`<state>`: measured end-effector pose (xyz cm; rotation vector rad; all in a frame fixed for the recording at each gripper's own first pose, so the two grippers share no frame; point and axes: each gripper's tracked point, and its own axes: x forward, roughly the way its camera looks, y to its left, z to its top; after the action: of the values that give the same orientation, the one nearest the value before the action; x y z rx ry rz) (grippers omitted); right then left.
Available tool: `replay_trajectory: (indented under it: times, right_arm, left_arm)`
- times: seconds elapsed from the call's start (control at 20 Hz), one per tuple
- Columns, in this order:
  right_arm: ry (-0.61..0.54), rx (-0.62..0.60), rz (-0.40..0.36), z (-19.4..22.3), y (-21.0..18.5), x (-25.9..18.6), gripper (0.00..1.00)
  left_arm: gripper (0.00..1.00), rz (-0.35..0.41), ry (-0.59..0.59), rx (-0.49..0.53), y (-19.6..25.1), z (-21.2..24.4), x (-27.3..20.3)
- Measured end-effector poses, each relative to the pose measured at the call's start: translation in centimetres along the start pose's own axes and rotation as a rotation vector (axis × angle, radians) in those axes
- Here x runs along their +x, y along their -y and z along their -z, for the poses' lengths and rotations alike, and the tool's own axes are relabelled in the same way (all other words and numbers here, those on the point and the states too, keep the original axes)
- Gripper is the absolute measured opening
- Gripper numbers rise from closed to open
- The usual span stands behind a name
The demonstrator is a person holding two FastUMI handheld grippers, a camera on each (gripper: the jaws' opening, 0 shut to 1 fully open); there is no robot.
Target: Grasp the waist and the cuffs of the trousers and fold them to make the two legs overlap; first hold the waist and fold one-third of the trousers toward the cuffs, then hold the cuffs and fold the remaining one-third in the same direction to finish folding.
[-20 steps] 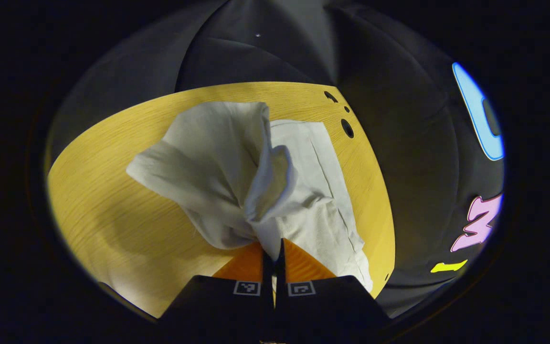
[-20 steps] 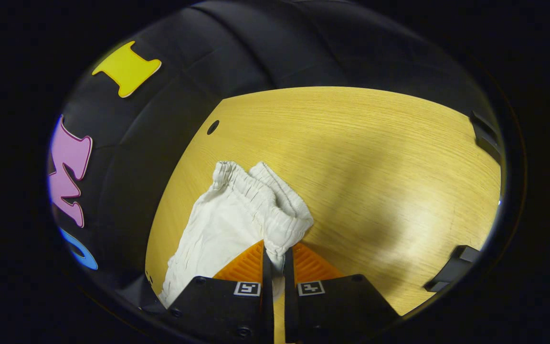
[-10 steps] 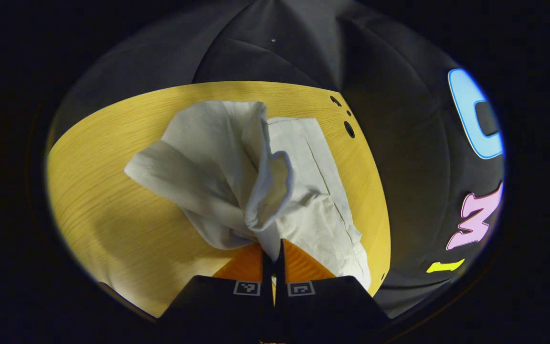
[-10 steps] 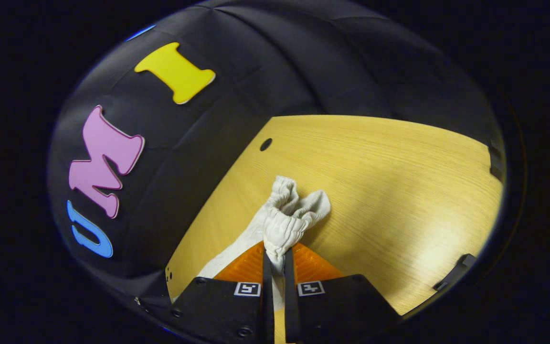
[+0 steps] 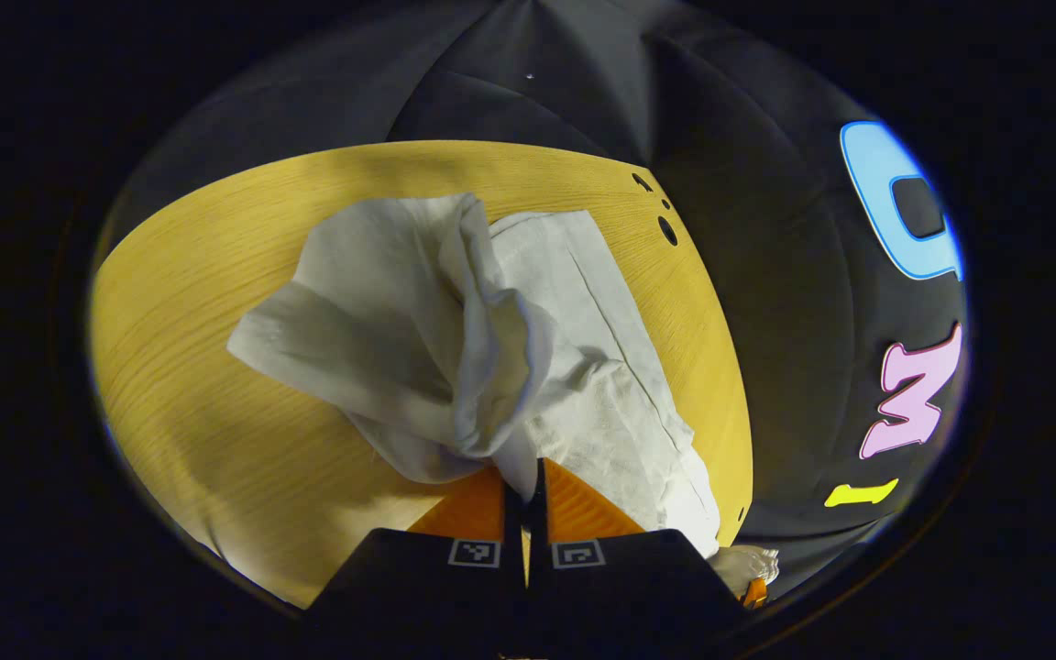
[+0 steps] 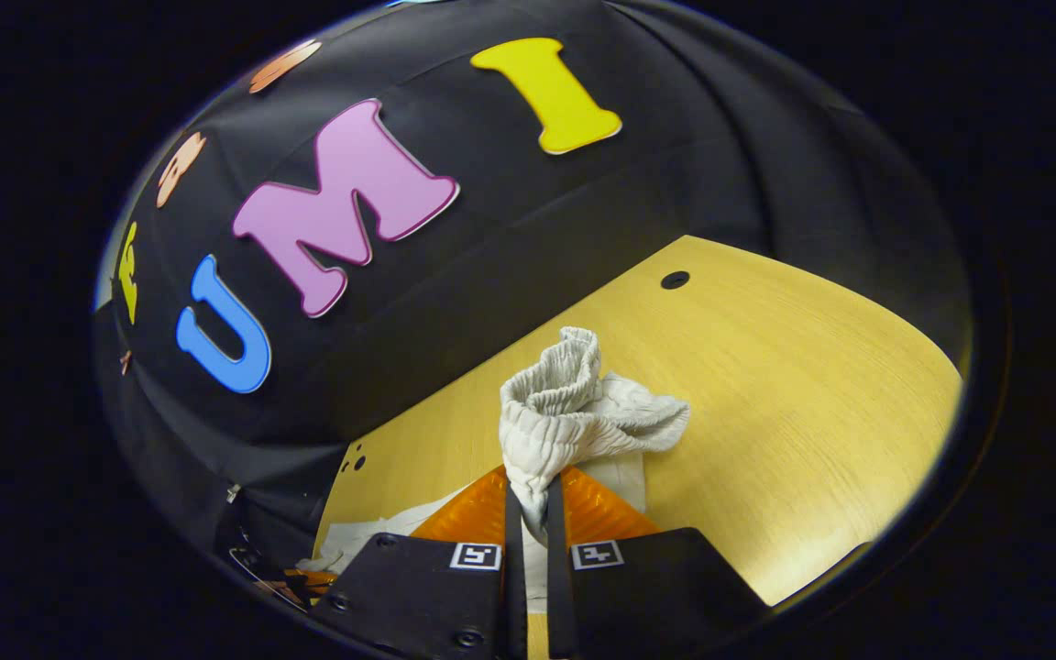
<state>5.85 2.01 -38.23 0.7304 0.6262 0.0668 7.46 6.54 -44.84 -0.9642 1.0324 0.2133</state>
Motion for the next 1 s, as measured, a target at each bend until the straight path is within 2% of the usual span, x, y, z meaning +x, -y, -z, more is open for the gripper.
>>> replay_trajectory:
  times: [0.15, 0.35, 0.45, 0.55, 0.65, 0.75, 0.8, 0.85, 0.9, 0.95, 1.0]
  right_arm:
    - [-0.075, -0.092, -0.065, 1.9, -2.2, 3.7, 0.13]
    - [-0.212, -0.231, -0.140, 4.4, -3.0, 5.6, 0.13]
    - [-0.280, -0.308, -0.140, 5.0, -2.2, 6.1, 0.13]
    - [-0.342, -0.371, -0.105, 5.0, -1.6, 6.2, 0.13]
    - [-0.411, -0.383, -0.090, 4.9, -1.2, 5.9, 0.15]
    - [-0.469, -0.366, -0.095, 4.5, -0.5, 5.9, 0.24]
    - [-0.496, -0.346, -0.105, 4.2, -0.3, 5.7, 0.22]
    - [-0.509, -0.332, -0.107, 3.3, -0.1, 5.6, 0.41]
    - [-0.505, -0.314, -0.118, 2.6, -0.2, 5.3, 0.48]
    - [-0.493, -0.290, -0.140, 2.2, -0.9, 5.2, 0.49]
    - [-0.475, -0.268, -0.163, 1.7, -1.7, 5.1, 0.61]
  left_arm:
    - [0.06, 0.004, -0.003, 0.005, 0.1, 0.4, 0.0]
    - [0.06, 0.021, -0.024, 0.003, 0.2, 0.3, -0.3]
    - [0.06, 0.031, -0.029, -0.005, 0.2, 0.1, -0.4]
    - [0.06, 0.045, -0.034, -0.021, 0.2, 0.3, -0.2]
    - [0.06, 0.057, -0.042, -0.033, 0.2, 0.3, -0.2]
    - [0.06, 0.066, -0.046, -0.036, 0.2, 0.2, -0.2]
    - [0.06, 0.071, -0.046, -0.039, 0.3, 0.1, -0.3]
    - [0.06, 0.078, -0.045, -0.041, 0.4, 0.2, -0.4]
    - [0.06, 0.083, -0.044, -0.046, 0.4, 0.1, -0.4]
    - [0.06, 0.089, -0.046, -0.051, 0.4, 0.1, -0.5]
    - [0.06, 0.094, -0.048, -0.056, 0.3, -0.1, -0.6]
